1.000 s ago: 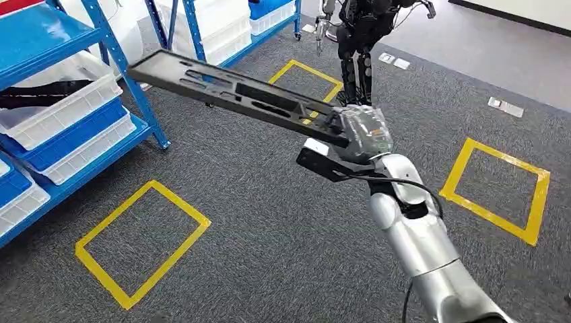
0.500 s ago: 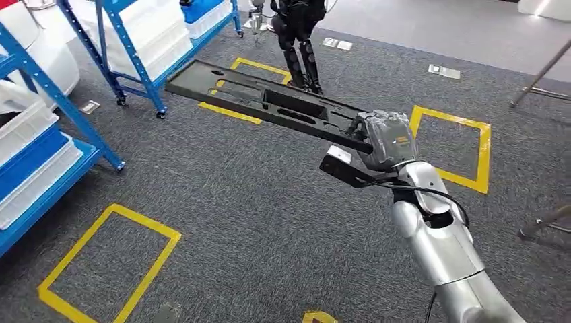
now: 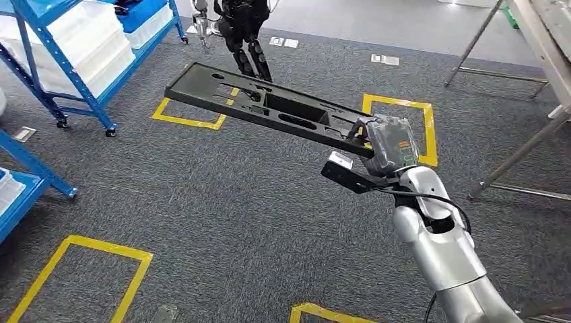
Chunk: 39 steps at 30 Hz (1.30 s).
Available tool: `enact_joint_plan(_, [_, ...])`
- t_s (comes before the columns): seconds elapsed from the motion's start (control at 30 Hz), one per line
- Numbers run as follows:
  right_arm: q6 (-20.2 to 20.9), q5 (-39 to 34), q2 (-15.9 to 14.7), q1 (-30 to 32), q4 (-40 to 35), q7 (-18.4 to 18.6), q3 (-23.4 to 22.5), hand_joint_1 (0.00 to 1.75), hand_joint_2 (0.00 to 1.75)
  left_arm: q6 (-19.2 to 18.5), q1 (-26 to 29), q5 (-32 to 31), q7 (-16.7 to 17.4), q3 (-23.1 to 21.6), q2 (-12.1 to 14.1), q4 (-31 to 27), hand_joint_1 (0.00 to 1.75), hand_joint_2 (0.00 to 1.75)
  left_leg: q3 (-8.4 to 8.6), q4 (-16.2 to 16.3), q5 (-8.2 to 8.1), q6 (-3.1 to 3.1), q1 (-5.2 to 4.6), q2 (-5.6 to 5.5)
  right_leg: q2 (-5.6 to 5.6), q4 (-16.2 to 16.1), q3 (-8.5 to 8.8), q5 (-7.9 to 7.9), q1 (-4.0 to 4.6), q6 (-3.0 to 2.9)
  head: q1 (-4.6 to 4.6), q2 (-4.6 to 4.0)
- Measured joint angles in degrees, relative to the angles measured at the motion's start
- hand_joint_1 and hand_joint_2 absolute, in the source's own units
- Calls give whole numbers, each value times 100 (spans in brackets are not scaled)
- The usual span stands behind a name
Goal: Take the parts from the cabinet and place them on the table.
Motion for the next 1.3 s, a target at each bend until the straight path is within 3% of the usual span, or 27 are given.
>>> enact_joint_plan(0.07, [-52, 31, -33, 56, 0, 4, -2, 175, 175, -2, 13, -31, 33, 0, 2, 0, 0, 175, -12, 1, -2, 0, -25, 195, -62, 944, -438, -325, -16, 3, 4, 2])
enact_joint_plan(0.1, [-59, 33, -77, 92, 0, 7, -9, 175, 175, -6, 13, -41, 39, -2, 2, 0, 0, 175, -17, 2, -6, -4, -25, 267, -66, 1096, -502, -338, -31, 44, -4, 0])
enact_joint_plan(0.13, [-61, 33, -127, 131, -2, 7, -17, 175, 175, -9, 13, -52, 41, -4, 2, 0, 0, 175, -14, 4, -12, -13, -21, 342, -76, 949, -409, -262, -64, 103, 2, 0])
enact_joint_plan(0.2, [-61, 28, -214, 174, -31, 9, -39, 175, 175, -9, 12, -83, 37, -20, 2, 0, 0, 175, -9, 18, -41, -63, 2, 469, -203, 68, 78, 57, -153, 264, -2, 0])
enact_joint_plan(0.23, [-61, 7, -245, 184, -41, 9, -48, 175, 175, -5, 11, -83, 31, -28, 6, 0, 0, 175, 2, 46, -70, -116, -5, 525, -472, -498, 402, 219, -201, 347, 7, 0])
enact_joint_plan(0.27, [-63, -13, -258, 172, -44, 9, -50, 175, 175, 9, 13, -76, 28, -26, 81, -15, 0, 175, -21, 63, -110, -168, -51, 574, -723, -609, 507, 173, -166, 342, 26, 0])
enact_joint_plan(0.3, [-68, -42, -254, 200, -61, 7, -53, 175, 175, 13, 12, -74, 22, -26, 70, -13, 0, 175, 7, 83, -134, -213, -77, 635, -572, -644, 478, 204, -132, 246, -29, 0])
enact_joint_plan(0.4, [-72, -57, -295, 204, -63, 4, -61, 175, 175, 20, 13, -57, 22, -26, 74, -13, 0, 175, 55, 68, -134, -248, 2, 817, -356, -620, 450, 225, -132, 146, -68, 0])
enact_joint_plan(0.43, [-72, -57, -299, 209, -77, 4, -63, 175, 175, 20, 6, -57, 22, -28, 70, -13, 0, 175, 39, 116, -216, -285, 50, 646, -287, -632, 462, 236, -130, 78, -68, 0])
enact_joint_plan(0.47, [-74, -57, -315, 195, -89, 4, -68, 175, 175, 20, 7, -57, 17, -28, 70, -13, 0, 175, -34, 331, -392, -267, 69, 367, -219, -634, 464, 234, -120, 65, -83, 0])
enact_joint_plan(0.5, [-79, -55, -315, 193, -92, 7, -66, 175, 175, 22, 13, -57, 17, -26, 70, -13, 0, 175, -205, 717, -610, -252, 63, 225, -161, -633, 466, 234, -93, 25, -96, 2])
enact_joint_plan(0.57, [-92, -31, -308, 229, -94, 31, -59, 175, 175, 22, 31, -41, 17, -26, 63, -2, 0, 175, -678, 1628, -969, -208, 28, 141, -9, -632, 465, 236, -17, -39, -114, 2])
enact_joint_plan(0.6, [-109, -2, -308, 252, -94, 59, -59, 175, 175, 20, 37, -42, 11, -26, 63, 0, 0, 175, -857, 1914, -1006, -157, 3, 125, 79, -631, 467, 236, 32, -50, -109, 2])
enact_joint_plan(0.63, [-113, 50, -312, 264, -96, 81, -59, 175, 175, 17, 40, -42, 9, -26, 63, 0, 0, 175, -895, 1880, -874, -81, -43, 104, 174, -632, 473, 240, 72, -74, -105, 2])
enact_joint_plan(0.7, [-113, 96, -328, 267, -120, 109, -63, 175, 175, 18, 39, -41, 6, -26, 66, 0, 0, 175, -595, 1102, -331, 86, -162, 8, 354, -632, 487, 251, 109, -97, -105, 2])
enact_joint_plan(0.73, [-111, 116, -337, 266, -144, 120, -66, 175, 175, 17, 38, -41, 7, -26, 77, -2, 0, 175, -361, 570, -46, 170, -229, -161, 431, -634, 496, 251, 110, -97, -103, 2])
enact_joint_plan(0.77, [-109, 116, -341, 269, -164, 142, -70, 175, 175, 17, 36, -41, 11, -26, 113, -2, 0, 175, -229, 295, -38, 285, -237, -542, 488, -641, 487, 264, 77, -108, -83, 0])
enact_joint_plan(0.8, [-107, 118, -354, 241, -170, 162, -68, 175, 175, 15, 40, -41, 11, -28, 120, 0, 0, 175, -227, 240, 4, 297, -233, -568, 558, -642, 470, 273, 88, -105, -76, 2])
enact_joint_plan(0.87, [-103, 116, -367, 258, -177, 179, -85, 175, 175, 15, 28, -41, 17, -26, 135, -2, 0, 175, -170, 179, -13, 318, -283, -428, 709, -675, 447, 301, 2, -63, -157, 0])
enact_joint_plan(0.93, [-103, 125, -411, 259, -227, 179, -136, 175, 175, 13, 24, -46, 17, -31, 133, -2, 0, 175, -15, -129, 110, 331, -198, -224, 795, -751, 454, 355, 95, -28, -160, 2])
enact_joint_plan(1.0, [-98, 127, -463, 194, -229, 175, -155, 175, 175, 11, 16, -50, 17, -31, 129, -2, 0, 175, 78, -299, 192, 285, -197, -76, 141, -315, 222, 91, 123, -61, -105, 2])
enact_joint_plan(1.07, [-98, 122, -476, 152, -232, 175, -168, 175, 175, 9, 36, -50, 28, -28, 127, 0, 0, 175, 76, -299, 178, 257, -186, 124, -15, 510, -173, -227, 58, -21, -118, 0])
enact_joint_plan(1.13, [-98, 118, -496, 173, -227, 177, -177, 175, 175, 9, 38, -48, 28, -28, 116, 2, 0, 175, 73, -295, 158, 215, -157, 295, -71, 873, -356, -293, -42, 104, -109, 2])
enact_joint_plan(1.17, [-90, 120, -516, 172, -223, 177, -183, 175, 175, 9, 38, -48, 28, -26, 116, 4, 0, 175, 76, -292, 145, 168, -129, 383, -108, 610, -221, -168, -106, 218, -109, 0])
enact_joint_plan(1.23, [-76, 120, -544, 165, -221, 177, -203, 175, 175, 9, 37, -44, 28, -24, 116, 7, 0, 175, 86, -251, 102, 53, -54, 531, -316, -506, 381, 236, -218, 454, -107, 2])
enact_joint_plan(1.27, [-74, 118, -555, 152, -221, 177, -205, 175, 175, 11, 35, -41, 28, -24, 116, 7, 0, 175, 85, -184, 59, -17, -53, 599, -585, -941, 597, 309, -242, 507, -96, 2])
enact_joint_plan(1.3, [-68, 116, -546, 133, -221, 175, -205, 175, 175, 15, 35, -41, 33, -24, 140, 4, 0, 175, 55, -153, 14, -84, -85, 639, -576, -872, 637, 339, -126, 444, -74, 2])
